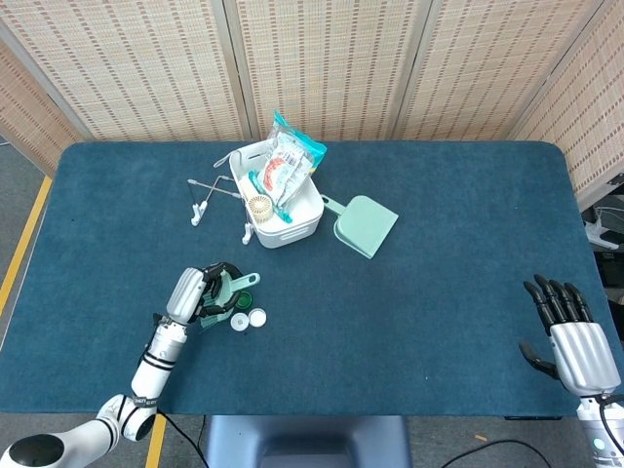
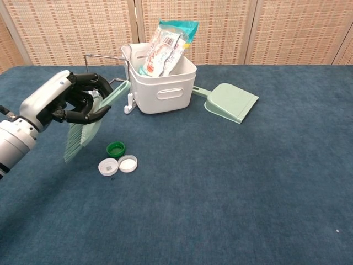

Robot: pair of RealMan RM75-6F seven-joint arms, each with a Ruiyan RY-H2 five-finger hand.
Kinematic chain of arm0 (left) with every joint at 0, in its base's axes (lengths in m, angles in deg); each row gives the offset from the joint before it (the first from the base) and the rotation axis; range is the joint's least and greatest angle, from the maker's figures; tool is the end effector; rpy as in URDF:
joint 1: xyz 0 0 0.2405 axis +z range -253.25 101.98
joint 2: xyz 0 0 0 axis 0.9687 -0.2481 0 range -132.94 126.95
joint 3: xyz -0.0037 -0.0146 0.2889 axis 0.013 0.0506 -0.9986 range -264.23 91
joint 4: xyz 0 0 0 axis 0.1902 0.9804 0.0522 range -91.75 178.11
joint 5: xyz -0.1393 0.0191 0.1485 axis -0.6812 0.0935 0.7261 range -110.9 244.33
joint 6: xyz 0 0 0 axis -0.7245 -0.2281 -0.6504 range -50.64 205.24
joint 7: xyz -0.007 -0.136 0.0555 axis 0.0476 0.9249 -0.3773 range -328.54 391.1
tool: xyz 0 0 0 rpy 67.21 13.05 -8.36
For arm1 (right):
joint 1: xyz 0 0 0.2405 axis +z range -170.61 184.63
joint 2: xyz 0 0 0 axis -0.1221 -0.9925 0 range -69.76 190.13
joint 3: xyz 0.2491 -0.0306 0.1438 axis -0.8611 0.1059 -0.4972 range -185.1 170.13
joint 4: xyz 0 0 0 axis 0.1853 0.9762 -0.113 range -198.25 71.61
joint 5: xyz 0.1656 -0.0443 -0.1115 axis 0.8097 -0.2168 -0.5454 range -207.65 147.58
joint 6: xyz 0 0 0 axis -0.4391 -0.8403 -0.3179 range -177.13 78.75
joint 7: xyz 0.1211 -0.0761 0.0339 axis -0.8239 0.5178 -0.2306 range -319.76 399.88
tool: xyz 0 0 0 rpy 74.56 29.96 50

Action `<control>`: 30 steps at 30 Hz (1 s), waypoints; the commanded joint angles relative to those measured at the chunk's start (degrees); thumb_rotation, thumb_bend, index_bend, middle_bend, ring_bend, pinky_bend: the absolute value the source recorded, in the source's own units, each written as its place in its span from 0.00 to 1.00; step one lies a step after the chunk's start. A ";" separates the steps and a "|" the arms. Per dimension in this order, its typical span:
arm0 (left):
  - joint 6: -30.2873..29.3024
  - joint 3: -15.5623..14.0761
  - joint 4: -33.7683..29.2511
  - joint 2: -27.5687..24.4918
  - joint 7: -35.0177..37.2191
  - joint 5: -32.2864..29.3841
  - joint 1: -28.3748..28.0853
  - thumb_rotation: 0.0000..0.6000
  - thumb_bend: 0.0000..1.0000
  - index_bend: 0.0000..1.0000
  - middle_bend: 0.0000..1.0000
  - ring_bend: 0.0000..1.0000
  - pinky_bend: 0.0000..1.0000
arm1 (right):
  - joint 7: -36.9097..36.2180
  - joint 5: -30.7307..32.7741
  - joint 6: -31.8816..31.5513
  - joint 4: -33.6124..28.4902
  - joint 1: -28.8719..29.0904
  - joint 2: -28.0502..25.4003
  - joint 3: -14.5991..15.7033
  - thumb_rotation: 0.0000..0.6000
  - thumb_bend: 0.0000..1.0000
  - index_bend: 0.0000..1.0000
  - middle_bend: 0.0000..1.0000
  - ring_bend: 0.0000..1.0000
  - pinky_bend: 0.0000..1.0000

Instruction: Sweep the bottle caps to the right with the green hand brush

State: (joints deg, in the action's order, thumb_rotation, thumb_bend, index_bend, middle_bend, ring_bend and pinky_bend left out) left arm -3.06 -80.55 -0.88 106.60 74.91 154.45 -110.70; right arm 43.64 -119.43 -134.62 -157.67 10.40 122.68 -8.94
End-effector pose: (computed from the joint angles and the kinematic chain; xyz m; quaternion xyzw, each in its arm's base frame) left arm -0.2228 0.3524 -0.0440 -0.5467 -0.4671 -0.6410 0.2685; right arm -0.3316 -0.1718 0.1793 0.6216 -0.3701 0.3707 0.5825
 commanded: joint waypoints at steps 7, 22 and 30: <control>1.46 -0.10 1.67 2.07 3.43 -0.69 0.71 1.00 0.76 0.78 0.93 0.79 1.00 | 0.43 -0.52 -0.17 -0.23 -0.05 0.14 0.21 1.00 0.22 0.00 0.00 0.00 0.00; 3.92 0.02 10.31 6.93 10.42 -1.12 0.54 1.00 0.76 0.78 0.93 0.78 0.99 | 0.11 -0.26 -0.11 0.00 -0.08 0.02 0.11 1.00 0.22 0.00 0.00 0.00 0.00; 5.42 -1.34 14.79 10.30 12.76 -0.38 0.58 1.00 0.76 0.78 0.93 0.78 0.99 | -0.13 -0.18 -0.40 0.00 -0.23 -0.12 0.00 1.00 0.22 0.00 0.00 0.00 0.00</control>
State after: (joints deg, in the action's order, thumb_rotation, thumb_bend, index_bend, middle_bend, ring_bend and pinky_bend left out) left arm 2.15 -81.66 13.44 116.45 87.31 153.91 -110.08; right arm 43.52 -119.62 -135.01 -157.67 10.17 122.56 -8.93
